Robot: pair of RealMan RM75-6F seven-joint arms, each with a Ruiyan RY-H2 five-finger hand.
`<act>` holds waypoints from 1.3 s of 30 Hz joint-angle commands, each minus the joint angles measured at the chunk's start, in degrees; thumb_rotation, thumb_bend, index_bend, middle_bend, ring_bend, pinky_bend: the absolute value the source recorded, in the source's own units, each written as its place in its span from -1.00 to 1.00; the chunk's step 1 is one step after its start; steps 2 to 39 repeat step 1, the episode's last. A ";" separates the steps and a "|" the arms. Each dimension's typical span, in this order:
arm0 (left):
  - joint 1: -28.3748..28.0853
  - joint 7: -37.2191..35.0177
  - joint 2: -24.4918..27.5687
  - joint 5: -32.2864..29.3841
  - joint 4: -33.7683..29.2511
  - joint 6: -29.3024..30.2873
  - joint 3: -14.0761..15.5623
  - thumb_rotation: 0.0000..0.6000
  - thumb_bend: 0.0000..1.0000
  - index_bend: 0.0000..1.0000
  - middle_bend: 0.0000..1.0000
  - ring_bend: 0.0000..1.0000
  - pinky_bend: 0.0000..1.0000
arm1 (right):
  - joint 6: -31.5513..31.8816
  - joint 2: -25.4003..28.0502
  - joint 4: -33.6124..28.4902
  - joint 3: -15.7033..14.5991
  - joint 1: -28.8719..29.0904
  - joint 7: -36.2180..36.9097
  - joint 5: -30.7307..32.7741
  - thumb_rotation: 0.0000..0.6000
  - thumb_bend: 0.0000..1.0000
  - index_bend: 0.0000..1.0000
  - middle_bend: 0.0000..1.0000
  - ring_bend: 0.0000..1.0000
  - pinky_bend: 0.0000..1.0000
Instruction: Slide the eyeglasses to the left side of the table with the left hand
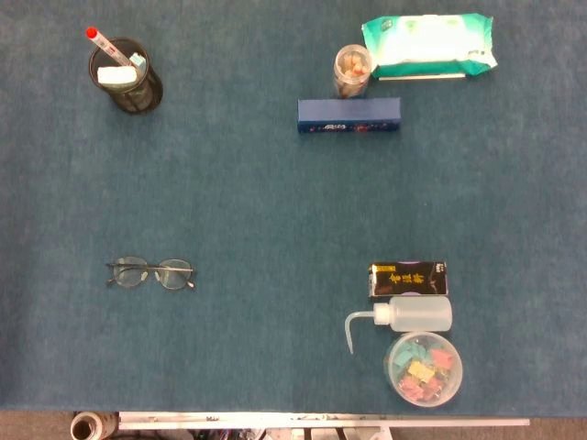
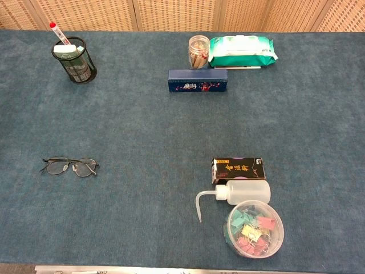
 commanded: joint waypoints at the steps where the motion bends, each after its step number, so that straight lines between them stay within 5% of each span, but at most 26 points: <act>1: -0.19 1.48 1.51 -2.08 -2.04 -3.01 0.50 1.00 -0.76 -0.30 -0.60 -0.82 -0.81 | -0.38 -0.10 0.00 -0.11 0.16 -0.24 0.12 1.00 -1.00 -0.29 -0.26 -0.47 -0.11; 39: -0.19 1.48 1.51 -2.08 -2.04 -3.01 0.50 1.00 -0.76 -0.30 -0.60 -0.82 -0.81 | -0.38 -0.10 0.00 -0.11 0.16 -0.24 0.12 1.00 -1.00 -0.29 -0.26 -0.47 -0.11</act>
